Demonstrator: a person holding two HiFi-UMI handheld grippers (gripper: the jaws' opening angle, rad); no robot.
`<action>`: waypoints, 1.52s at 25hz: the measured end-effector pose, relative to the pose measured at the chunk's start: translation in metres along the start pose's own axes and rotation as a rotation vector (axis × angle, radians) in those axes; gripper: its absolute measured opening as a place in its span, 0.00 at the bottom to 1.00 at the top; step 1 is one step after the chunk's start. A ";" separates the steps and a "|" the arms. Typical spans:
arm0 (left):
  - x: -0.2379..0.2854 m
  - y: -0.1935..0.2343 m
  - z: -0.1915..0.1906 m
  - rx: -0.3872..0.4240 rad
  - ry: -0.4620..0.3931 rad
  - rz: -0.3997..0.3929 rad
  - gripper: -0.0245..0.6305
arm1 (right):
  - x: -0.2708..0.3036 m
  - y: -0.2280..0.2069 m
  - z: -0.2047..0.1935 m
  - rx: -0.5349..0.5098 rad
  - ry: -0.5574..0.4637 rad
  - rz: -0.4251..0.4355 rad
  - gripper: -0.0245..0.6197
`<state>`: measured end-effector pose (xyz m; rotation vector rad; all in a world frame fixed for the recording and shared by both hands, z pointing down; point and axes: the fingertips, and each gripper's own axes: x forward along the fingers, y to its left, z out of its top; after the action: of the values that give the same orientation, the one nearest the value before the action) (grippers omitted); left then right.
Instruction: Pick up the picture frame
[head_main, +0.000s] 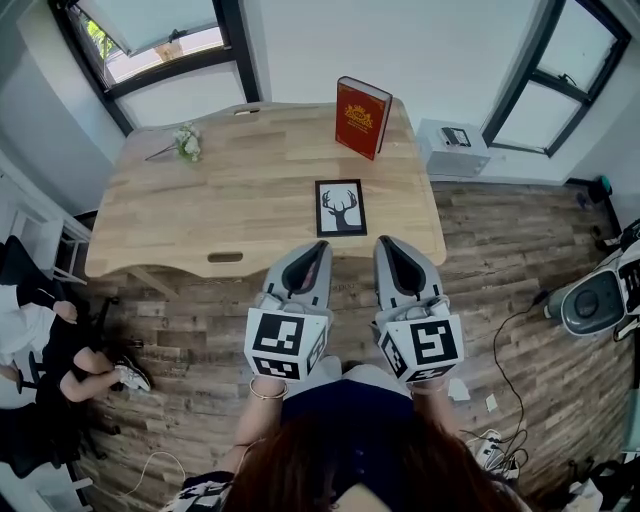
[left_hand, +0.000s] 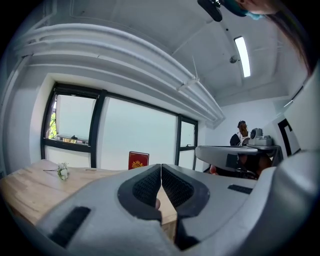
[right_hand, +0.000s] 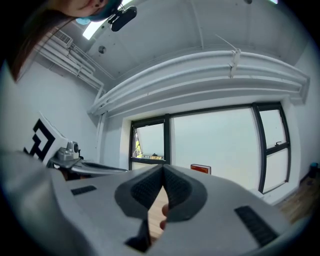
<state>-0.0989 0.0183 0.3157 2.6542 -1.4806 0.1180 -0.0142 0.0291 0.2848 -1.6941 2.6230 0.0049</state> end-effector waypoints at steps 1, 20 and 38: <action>0.001 0.001 -0.001 -0.001 0.002 -0.007 0.08 | 0.001 0.001 0.000 0.003 -0.002 -0.001 0.08; 0.067 0.032 -0.010 -0.024 0.048 -0.011 0.08 | 0.058 -0.040 -0.016 -0.022 0.037 -0.043 0.08; 0.156 0.059 -0.003 -0.024 0.069 0.033 0.08 | 0.134 -0.102 -0.027 -0.020 0.075 0.005 0.08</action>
<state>-0.0674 -0.1440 0.3398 2.5803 -1.4947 0.1902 0.0231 -0.1356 0.3105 -1.7270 2.6892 -0.0337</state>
